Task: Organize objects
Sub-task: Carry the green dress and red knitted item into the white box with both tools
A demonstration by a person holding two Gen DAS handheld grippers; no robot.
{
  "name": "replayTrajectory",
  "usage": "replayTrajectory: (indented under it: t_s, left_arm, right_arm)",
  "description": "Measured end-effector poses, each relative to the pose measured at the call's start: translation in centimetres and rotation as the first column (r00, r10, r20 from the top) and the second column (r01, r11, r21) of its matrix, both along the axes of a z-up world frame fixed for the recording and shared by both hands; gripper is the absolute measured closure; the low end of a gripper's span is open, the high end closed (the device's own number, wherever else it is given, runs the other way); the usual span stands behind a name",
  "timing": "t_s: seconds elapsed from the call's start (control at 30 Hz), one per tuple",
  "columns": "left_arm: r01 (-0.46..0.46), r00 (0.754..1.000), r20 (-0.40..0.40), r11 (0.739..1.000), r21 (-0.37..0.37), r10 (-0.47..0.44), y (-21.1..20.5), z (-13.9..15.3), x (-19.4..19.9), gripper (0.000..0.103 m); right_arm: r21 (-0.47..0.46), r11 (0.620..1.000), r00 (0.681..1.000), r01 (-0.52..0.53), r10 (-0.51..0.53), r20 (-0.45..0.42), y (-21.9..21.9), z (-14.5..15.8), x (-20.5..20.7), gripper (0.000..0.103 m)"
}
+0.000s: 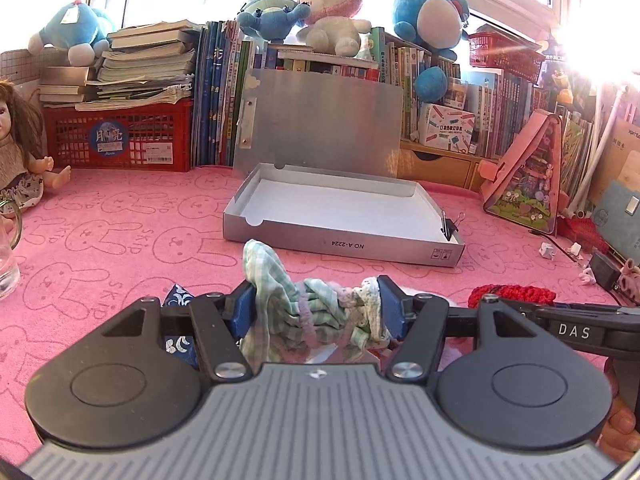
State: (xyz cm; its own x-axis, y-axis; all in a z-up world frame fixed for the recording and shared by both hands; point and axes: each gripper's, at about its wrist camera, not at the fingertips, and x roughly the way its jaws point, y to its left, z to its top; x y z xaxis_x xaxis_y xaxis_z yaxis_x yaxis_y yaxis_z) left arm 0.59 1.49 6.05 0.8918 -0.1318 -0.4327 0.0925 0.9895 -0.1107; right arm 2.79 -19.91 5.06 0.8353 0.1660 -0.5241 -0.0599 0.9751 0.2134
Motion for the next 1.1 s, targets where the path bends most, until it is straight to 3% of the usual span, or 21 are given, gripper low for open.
replayTrajectory:
  t_s: [0.6, 0.9, 1.1]
  left_arm:
    - [0.011, 1.000, -0.029, 0.999, -0.038, -0.012, 0.7, 0.5, 1.4, 0.036]
    - [0.034, 0.998, -0.053, 0.995, -0.095, -0.039, 1.8, 2.1, 4.1, 0.036]
    - [0.040, 0.997, -0.061, 0.996, -0.083, -0.045, 1.7, 3.1, 6.8, 0.036]
  right_arm:
    - [0.021, 1.000, 1.000, 0.013, -0.013, 0.004, -0.7, 0.5, 0.5, 0.058]
    - [0.048, 0.999, 1.000, 0.013, -0.013, 0.005, -1.4, 1.4, 1.5, 0.058]
    - [0.071, 0.998, 1.000, 0.002, -0.002, 0.003, -1.7, 2.5, 3.4, 0.058]
